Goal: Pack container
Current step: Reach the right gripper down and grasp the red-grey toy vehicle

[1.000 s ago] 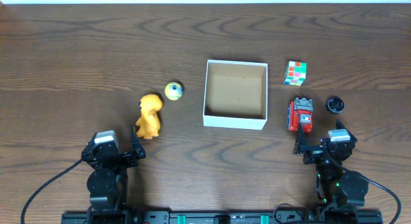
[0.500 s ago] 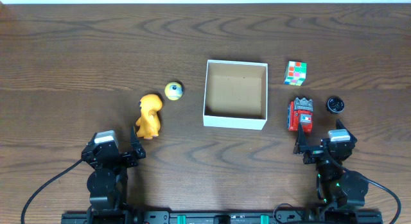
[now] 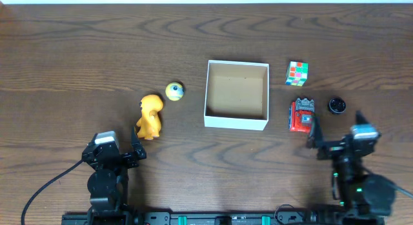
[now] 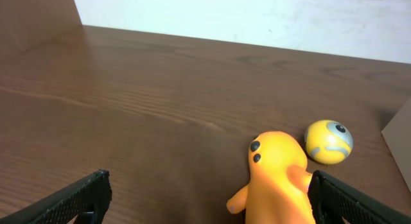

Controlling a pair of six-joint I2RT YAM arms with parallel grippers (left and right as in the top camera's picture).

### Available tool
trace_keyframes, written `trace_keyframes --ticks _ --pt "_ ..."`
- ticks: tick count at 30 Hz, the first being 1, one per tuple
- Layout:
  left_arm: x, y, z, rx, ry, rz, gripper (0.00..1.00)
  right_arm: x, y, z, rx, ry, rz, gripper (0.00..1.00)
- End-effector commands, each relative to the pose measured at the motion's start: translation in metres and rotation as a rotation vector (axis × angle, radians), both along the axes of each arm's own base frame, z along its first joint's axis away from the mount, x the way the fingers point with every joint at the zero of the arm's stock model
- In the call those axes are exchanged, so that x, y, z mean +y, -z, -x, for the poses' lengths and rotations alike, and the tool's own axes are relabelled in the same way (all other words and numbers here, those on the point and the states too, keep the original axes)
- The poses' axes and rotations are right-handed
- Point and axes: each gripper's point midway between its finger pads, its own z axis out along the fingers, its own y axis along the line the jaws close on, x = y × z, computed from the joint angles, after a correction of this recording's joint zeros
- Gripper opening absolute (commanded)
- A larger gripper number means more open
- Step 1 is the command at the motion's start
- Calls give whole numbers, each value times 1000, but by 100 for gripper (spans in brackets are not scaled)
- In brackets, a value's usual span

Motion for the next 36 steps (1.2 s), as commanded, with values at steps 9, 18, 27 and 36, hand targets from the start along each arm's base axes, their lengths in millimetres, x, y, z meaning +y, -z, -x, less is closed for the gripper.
trace_keyframes --ticks 9,18,27,36 --pt "3 12 0 25 -10 -18 98 -10 -17 -55 543 32 -35 99" --pt "3 12 0 25 -10 -18 98 -15 45 -102 865 32 -41 99" --pt "3 12 0 25 -10 -18 98 -16 108 -116 1063 30 -52 99" --pt "3 12 0 25 -10 -18 98 -9 169 -115 1254 -68 62 99"
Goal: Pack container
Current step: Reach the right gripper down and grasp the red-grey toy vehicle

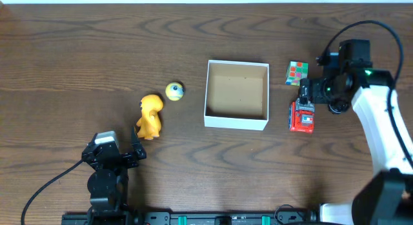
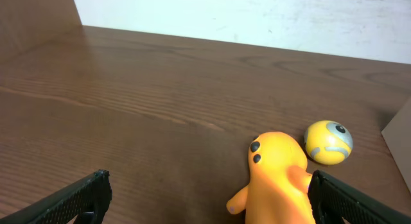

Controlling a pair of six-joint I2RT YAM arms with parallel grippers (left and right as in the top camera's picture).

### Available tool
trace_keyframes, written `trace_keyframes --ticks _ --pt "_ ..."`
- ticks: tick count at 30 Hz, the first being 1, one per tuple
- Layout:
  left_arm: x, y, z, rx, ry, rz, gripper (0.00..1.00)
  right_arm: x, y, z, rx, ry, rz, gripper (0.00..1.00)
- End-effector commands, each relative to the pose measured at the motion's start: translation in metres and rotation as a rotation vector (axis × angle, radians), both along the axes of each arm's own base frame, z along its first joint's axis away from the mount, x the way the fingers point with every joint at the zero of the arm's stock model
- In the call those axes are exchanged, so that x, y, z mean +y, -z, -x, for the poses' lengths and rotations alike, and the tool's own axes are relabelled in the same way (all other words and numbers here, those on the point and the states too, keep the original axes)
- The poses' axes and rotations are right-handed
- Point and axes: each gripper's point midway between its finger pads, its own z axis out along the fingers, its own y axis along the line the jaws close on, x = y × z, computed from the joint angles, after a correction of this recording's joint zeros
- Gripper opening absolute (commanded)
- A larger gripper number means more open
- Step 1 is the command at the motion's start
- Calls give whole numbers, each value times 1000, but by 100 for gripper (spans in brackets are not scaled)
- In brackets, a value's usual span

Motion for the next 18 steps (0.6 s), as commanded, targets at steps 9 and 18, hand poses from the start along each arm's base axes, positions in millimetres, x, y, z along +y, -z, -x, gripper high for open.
trace_keyframes --ticks 9,18 --pt "3 12 0 27 -10 -18 98 1 57 0 167 -96 106 97" --pt "3 12 0 27 -10 -18 98 -2 90 4 257 -29 116 90"
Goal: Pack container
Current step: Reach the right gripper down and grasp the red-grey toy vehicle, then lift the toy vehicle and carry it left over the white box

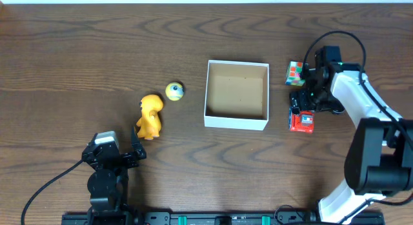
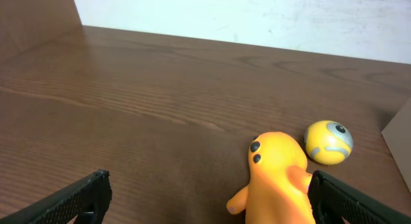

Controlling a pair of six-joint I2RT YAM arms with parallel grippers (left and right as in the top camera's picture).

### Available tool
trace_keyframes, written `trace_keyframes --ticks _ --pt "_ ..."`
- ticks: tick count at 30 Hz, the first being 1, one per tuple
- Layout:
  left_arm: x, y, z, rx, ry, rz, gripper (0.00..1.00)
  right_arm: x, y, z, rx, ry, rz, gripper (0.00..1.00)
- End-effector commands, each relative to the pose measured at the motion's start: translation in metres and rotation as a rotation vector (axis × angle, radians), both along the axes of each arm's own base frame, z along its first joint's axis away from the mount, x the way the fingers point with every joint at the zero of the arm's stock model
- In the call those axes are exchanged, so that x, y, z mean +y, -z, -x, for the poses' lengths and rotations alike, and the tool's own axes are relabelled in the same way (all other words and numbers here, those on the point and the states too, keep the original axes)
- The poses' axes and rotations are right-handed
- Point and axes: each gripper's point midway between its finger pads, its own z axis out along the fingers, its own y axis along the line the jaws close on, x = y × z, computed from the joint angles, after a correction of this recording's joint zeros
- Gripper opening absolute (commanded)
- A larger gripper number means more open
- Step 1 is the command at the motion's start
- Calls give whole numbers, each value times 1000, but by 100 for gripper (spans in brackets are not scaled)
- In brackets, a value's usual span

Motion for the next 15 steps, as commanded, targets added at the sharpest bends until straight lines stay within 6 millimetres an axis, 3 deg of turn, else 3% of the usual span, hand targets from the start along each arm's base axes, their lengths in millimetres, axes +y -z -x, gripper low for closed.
trace_keyframes --ticks 1,3,9,15 --pt "3 12 0 28 -10 -18 98 0 4 -4 6 30 32 90" --pt "3 12 0 28 -10 -18 98 0 7 -3 17 52 31 90" --pt "3 12 0 28 -10 -18 98 0 10 -2 23 107 28 74" --pt "3 12 0 27 -10 -17 98 0 7 -3 13 130 27 64"
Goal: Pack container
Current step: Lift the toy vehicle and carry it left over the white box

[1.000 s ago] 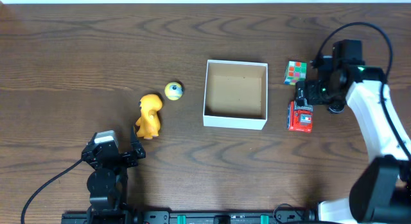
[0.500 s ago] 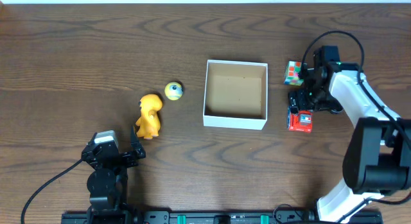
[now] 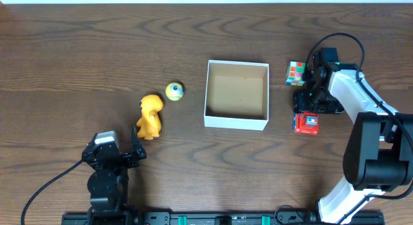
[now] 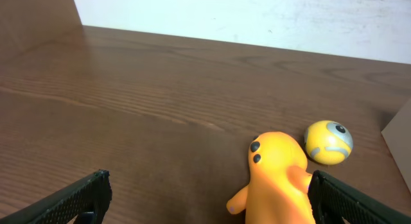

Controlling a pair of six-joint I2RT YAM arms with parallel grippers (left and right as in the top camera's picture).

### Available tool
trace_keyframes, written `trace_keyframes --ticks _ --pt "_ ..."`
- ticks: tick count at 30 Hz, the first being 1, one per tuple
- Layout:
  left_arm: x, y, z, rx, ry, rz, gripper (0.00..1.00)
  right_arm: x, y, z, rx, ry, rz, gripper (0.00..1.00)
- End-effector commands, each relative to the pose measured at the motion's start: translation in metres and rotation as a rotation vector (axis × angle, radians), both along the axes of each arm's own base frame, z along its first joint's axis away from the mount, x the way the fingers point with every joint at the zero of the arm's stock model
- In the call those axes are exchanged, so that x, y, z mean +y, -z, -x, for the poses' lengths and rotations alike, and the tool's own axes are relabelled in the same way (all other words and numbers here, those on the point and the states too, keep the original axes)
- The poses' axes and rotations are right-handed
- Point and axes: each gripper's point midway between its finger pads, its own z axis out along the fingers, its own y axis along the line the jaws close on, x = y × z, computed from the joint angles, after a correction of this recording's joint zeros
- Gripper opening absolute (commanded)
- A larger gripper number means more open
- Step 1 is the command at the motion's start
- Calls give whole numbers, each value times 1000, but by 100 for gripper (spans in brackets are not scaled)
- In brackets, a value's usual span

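An open white box (image 3: 236,122) with a brown floor stands mid-table and holds nothing. To its left lie an orange dinosaur toy (image 3: 150,115) (image 4: 277,179) and a yellow ball (image 3: 174,91) (image 4: 329,142). To the right of the box are a colour cube (image 3: 297,73) and a red toy (image 3: 306,124). My right gripper (image 3: 308,101) is down on the red toy's far end, and its fingers are hidden from above. My left gripper (image 4: 205,199) rests open near the table's front, its right finger (image 4: 337,198) beside the dinosaur.
The right arm (image 3: 348,89) reaches in from the right edge over the table beside the cube. The left arm's base (image 3: 106,164) sits at the front left. The brown wooden table (image 3: 77,64) stretches to the left and the back.
The right gripper has stayed low over the red toy's far end. The red toy lies slightly lower and further right than before. The left arm has not moved.
Both arms first rested at the table's front, the right one just in front of the red toy. Then the right arm was stretched out over the toy with its gripper above it. After that the gripper was down at the toy, which has shifted a little.
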Motion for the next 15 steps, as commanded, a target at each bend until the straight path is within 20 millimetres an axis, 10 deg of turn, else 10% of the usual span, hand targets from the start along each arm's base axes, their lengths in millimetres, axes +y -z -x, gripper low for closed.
trace_keyframes --ticks 1,15 --pt "3 12 0 27 -10 -18 98 3 -4 -5 -17 23 11 64" --pt "3 12 0 27 -10 -18 98 17 -63 -12 -181 18 2 60"
